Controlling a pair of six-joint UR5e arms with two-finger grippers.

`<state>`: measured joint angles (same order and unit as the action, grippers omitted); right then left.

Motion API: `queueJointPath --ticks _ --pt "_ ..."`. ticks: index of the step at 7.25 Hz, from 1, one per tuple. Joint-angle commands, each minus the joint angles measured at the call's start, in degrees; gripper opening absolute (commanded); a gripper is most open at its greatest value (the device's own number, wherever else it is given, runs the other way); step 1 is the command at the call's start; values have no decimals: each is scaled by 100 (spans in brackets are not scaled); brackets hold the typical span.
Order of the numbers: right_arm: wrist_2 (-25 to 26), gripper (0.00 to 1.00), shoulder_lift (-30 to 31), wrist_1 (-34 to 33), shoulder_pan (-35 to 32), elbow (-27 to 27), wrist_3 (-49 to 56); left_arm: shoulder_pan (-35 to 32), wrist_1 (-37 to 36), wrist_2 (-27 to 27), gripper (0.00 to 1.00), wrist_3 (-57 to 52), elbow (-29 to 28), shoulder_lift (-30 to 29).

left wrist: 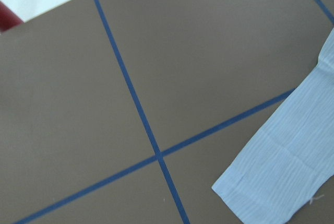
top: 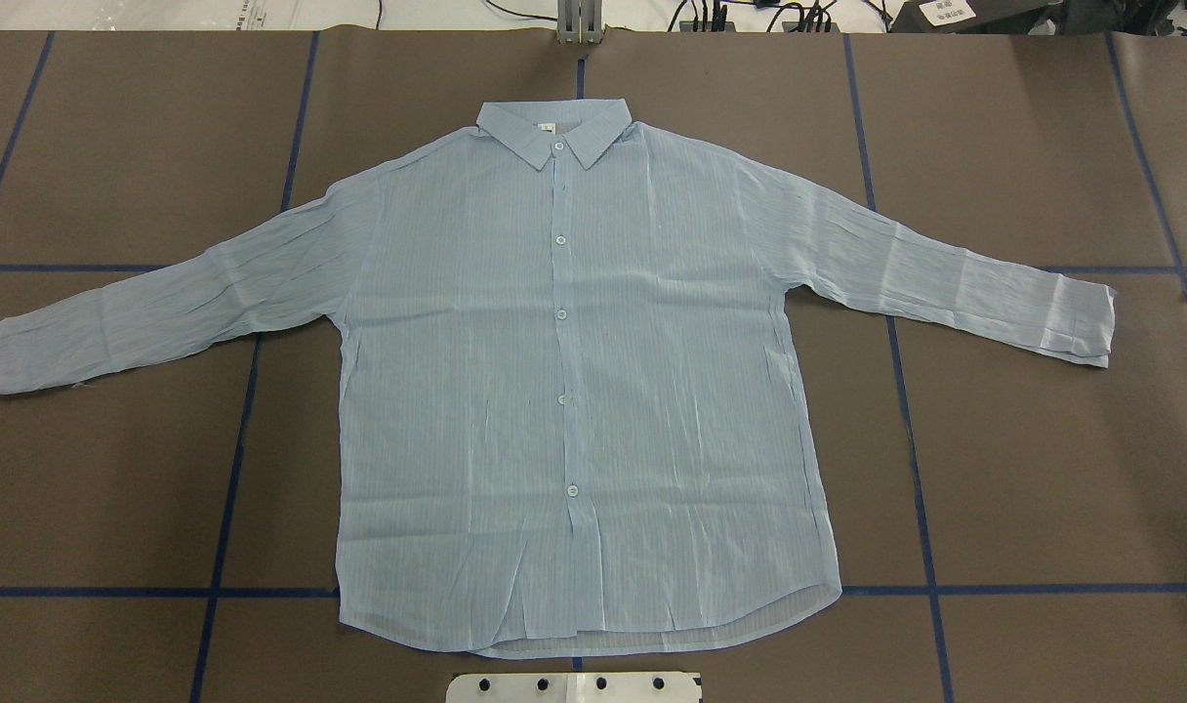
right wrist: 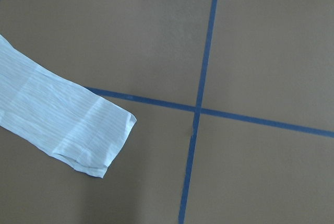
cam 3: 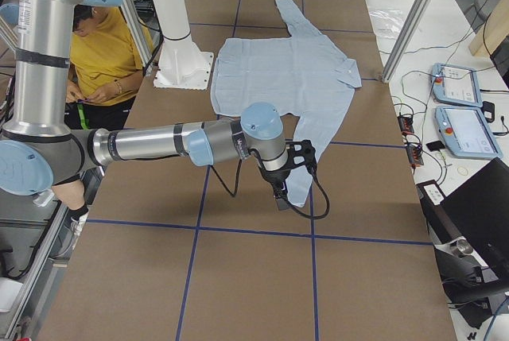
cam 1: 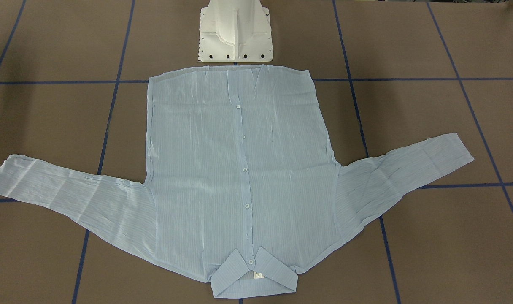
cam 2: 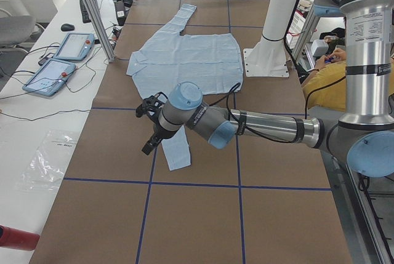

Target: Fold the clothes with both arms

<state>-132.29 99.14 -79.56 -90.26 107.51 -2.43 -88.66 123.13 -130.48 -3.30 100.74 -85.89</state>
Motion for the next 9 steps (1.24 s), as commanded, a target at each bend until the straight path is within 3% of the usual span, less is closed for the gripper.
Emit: queueJointPath --ticks 1,2,4,7,9 --pt "-226 100 -366 327 0 -535 -161 7 299 32 100 -4 -221 -217" --pt "-236 100 -499 641 191 -704 -162 -2 308 23 100 -4 -213 -217" --pt "-97 100 -597 1482 805 -1082 -1567 -2 308 14 100 -4 -195 -200" --pt "842 98 -597 4319 1982 -2380 -3968 -2 316 23 100 -13 -204 -200" --pt "1449 86 -545 4678 2617 -2454 -5002 -2 317 23 100 -13 -204 -208"
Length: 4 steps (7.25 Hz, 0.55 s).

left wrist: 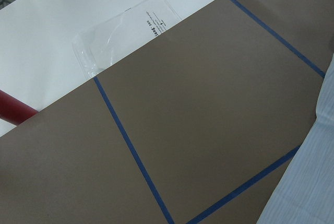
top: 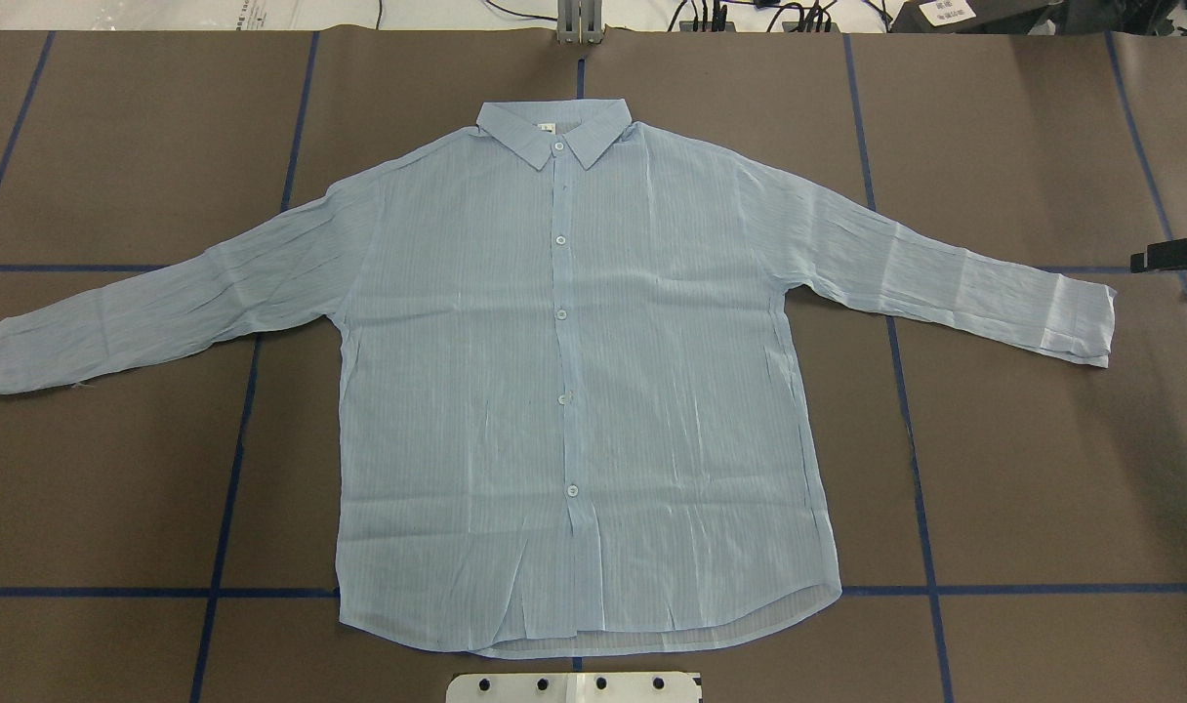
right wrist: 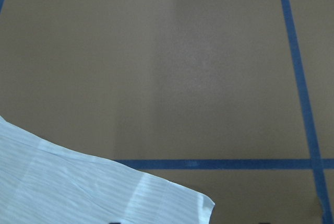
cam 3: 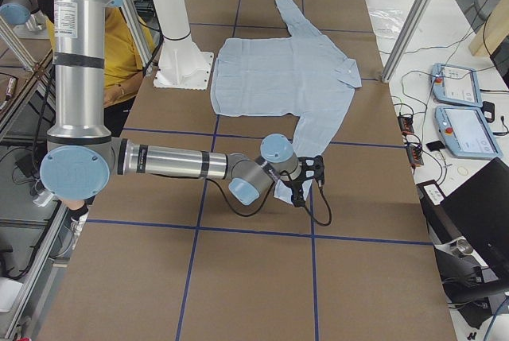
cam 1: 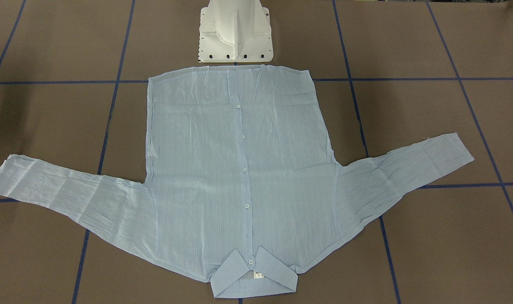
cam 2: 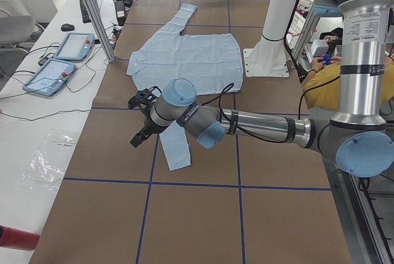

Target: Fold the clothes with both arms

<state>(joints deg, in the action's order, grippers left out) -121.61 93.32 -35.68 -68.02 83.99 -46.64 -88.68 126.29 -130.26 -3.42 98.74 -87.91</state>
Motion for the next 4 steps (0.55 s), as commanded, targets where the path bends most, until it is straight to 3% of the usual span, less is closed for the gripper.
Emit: queueJointPath --ticks 1,4 --pt "445 83 54 299 499 -181 -592 0 1 0 100 0 -3 -7" --pt "865 77 -42 299 806 -427 -540 0 1 0 100 -9 5 -7"
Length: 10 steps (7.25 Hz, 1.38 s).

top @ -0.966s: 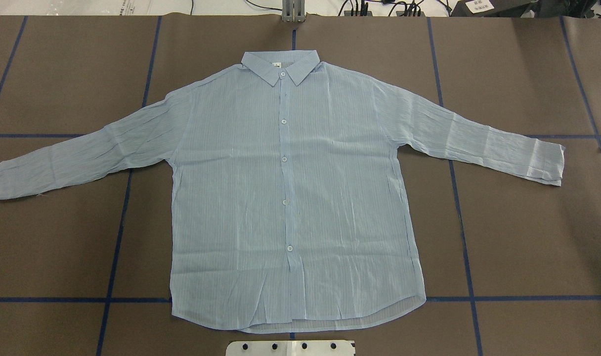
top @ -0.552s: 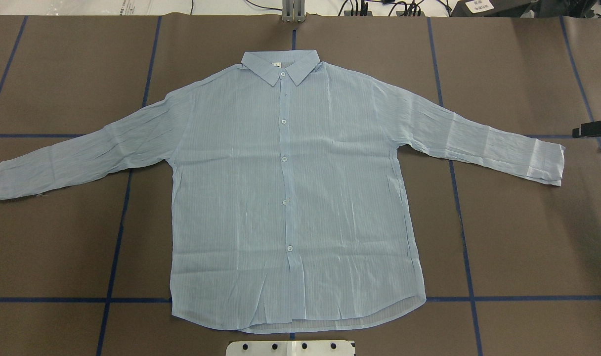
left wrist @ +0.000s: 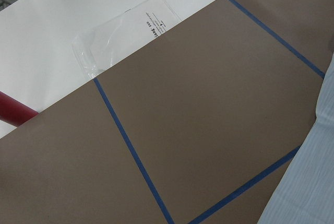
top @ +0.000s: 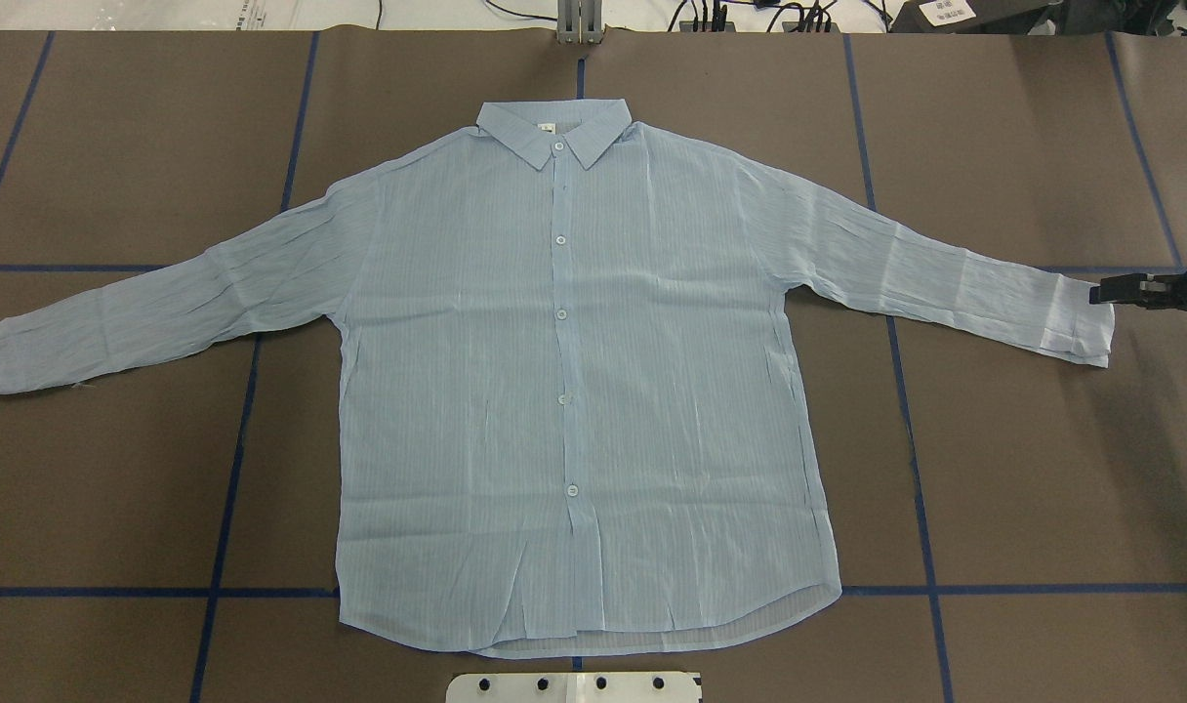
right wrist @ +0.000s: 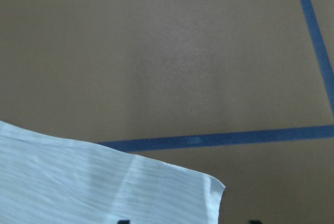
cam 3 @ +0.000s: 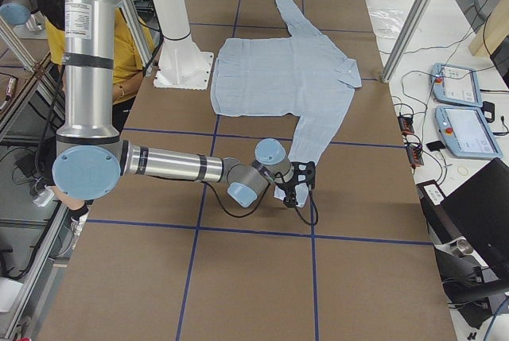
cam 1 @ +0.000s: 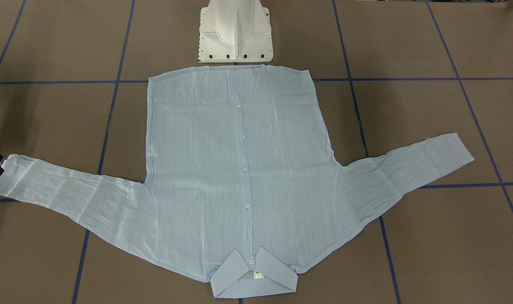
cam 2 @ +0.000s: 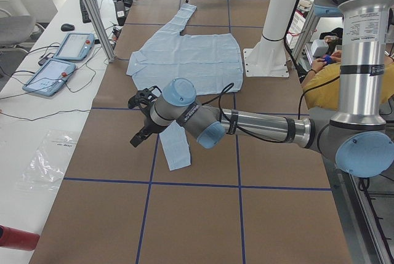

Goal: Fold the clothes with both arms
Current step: 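Grasp the sleeve cuff nearest the right gripper with the right gripper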

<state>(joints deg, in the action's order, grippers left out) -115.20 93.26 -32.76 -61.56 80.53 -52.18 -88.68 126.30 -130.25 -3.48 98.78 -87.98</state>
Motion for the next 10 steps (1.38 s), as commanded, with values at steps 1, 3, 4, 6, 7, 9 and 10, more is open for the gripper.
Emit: queueJointPath --ticks 1,3,4,6,7,9,10 --pt "252 75 -36 6 179 -90 33 0 0 -9 100 -3 -7 8" --pt "349 70 -36 6 232 -204 50 0 0 0 100 -3 -7 8" --pt "358 64 -36 6 249 -213 42 0 0 -9 100 -12 -7 8" --pt "358 36 -36 6 250 -213 33 -9 0 -9 100 -12 -8 26" --pt "349 17 -36 6 250 -213 7 -9 0 -61 100 -12 -16 43" --pt "358 0 -45 6 250 -169 -20 -9 0 -245 100 -38 -16 105" --pt "349 0 -45 6 250 -143 -29 -9 0 -263 100 -47 -16 105"
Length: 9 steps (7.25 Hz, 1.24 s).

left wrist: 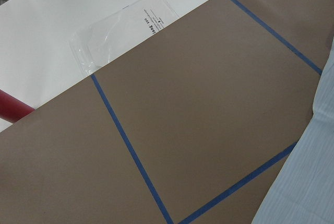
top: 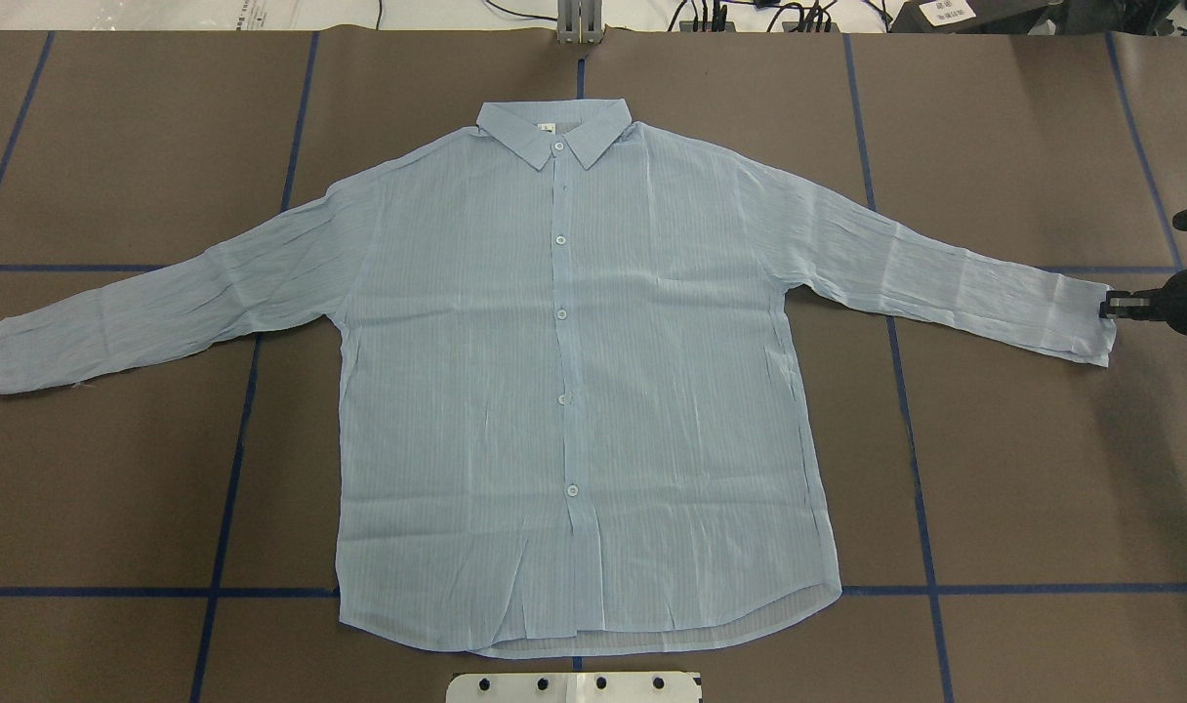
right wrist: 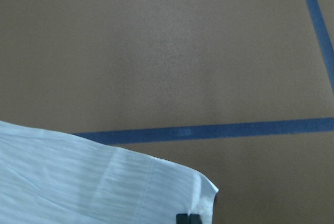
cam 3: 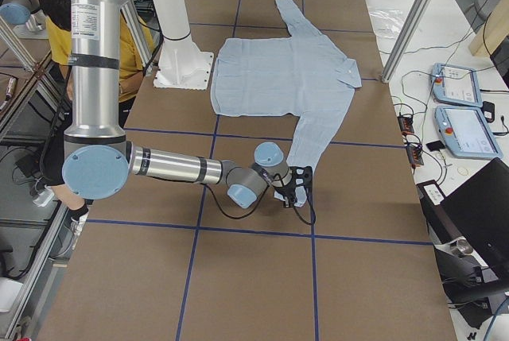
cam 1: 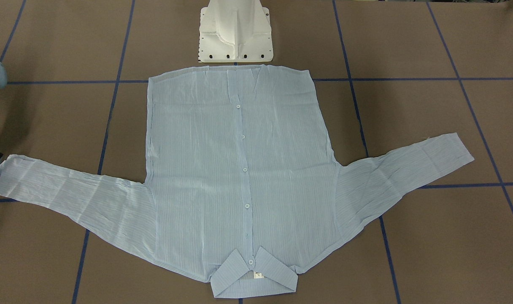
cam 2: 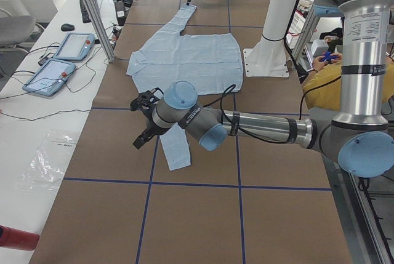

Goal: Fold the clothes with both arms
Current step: 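Grasp the sleeve cuff nearest the right gripper with the right gripper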

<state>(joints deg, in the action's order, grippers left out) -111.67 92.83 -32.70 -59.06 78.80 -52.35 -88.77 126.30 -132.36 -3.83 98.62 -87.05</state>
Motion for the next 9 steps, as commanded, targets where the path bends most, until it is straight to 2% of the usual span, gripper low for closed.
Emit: queueJointPath --ticks 1,2,3,4,5,6,7,8,9 --pt "-65 0 -2 -9 -17 230 -3 0 0 -53 100 -12 -1 21" --pt "-57 0 -19 -279 -139 728 -12 0 0 -53 100 -12 -1 13" --pt "-48 0 -141 -1230 -227 1464 -12 0 0 -53 100 -12 -1 21" --pt "13 0 -517 -2649 -228 2298 -38 0 0 -53 100 -12 -1 22" --pt "170 0 -1147 -3907 -133 2785 -169 0 9 -53 100 -12 -1 22" --pt "424 0 -1823 -4668 208 2929 -692 0 9 -53 100 -12 -1 22" --pt "949 0 -2543 -5215 777 2852 -1385 0 0 -53 100 -4 -1 22" --pt "1415 0 -3203 -5630 1235 2678 -1888 0 0 -53 100 5 -1 22" --pt "1672 0 -3706 -5616 1561 2389 -2163 -9 0 -53 100 5 -1 30"
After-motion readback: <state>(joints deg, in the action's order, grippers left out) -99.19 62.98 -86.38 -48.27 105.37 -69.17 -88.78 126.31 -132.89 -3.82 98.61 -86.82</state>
